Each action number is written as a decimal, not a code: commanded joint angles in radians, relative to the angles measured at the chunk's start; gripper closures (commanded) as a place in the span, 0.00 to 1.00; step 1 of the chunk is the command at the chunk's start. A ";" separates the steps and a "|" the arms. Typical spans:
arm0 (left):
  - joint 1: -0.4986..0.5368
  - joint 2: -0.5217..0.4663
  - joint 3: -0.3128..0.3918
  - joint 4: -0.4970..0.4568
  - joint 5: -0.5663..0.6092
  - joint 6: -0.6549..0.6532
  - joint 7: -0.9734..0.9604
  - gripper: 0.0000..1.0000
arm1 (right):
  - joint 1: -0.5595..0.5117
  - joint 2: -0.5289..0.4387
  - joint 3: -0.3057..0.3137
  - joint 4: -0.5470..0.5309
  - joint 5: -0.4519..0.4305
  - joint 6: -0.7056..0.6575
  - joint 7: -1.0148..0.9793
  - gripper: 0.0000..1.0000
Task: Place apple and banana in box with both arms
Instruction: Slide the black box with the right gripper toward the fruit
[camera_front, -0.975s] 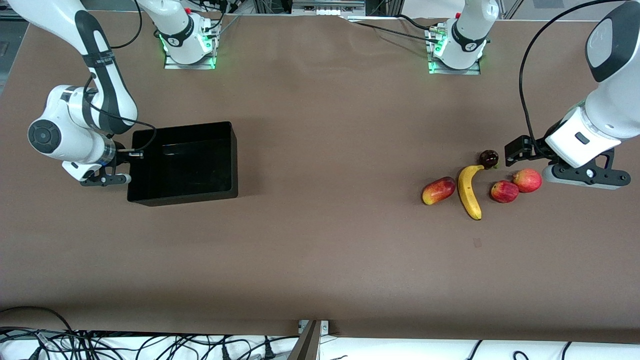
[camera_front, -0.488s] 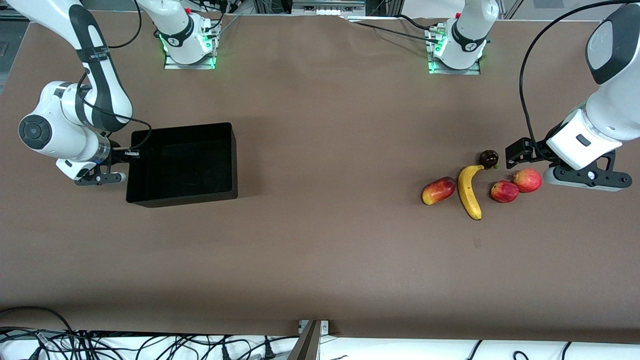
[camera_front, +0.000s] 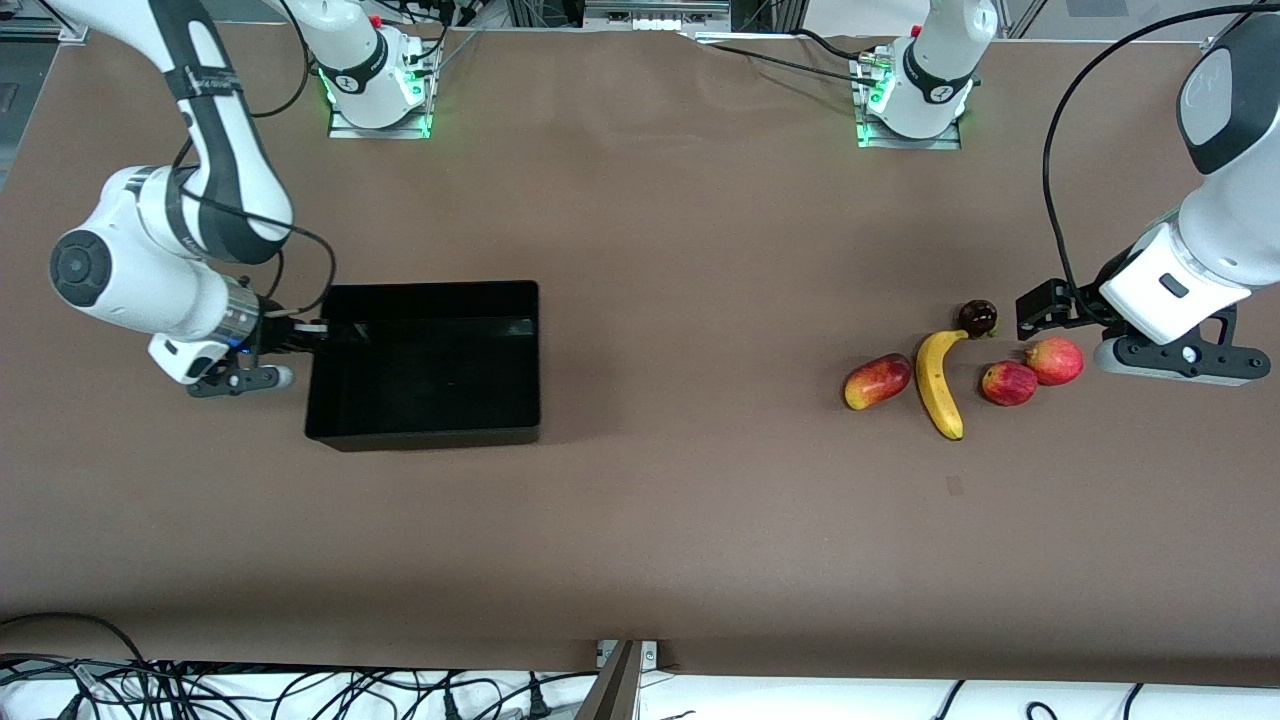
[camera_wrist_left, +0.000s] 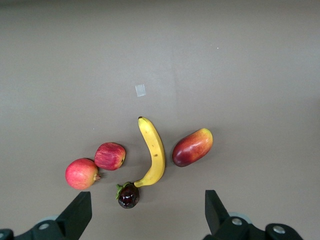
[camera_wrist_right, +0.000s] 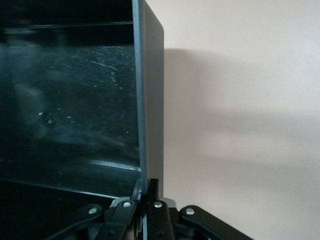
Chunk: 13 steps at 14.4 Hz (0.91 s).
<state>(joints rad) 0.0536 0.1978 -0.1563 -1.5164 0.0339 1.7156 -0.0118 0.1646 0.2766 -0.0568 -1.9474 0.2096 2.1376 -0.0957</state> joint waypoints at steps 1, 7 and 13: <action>0.008 0.015 -0.005 0.030 -0.008 -0.004 0.021 0.00 | 0.110 0.073 0.018 0.120 0.028 -0.028 0.204 1.00; 0.008 0.015 -0.005 0.030 -0.008 -0.004 0.021 0.00 | 0.381 0.237 0.017 0.274 0.163 -0.004 0.491 1.00; 0.014 0.015 -0.005 0.030 -0.008 -0.004 0.021 0.00 | 0.516 0.280 0.017 0.265 0.203 0.056 0.525 1.00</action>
<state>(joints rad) 0.0575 0.2005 -0.1562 -1.5141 0.0339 1.7160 -0.0117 0.6487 0.5582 -0.0276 -1.7010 0.3844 2.1866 0.4259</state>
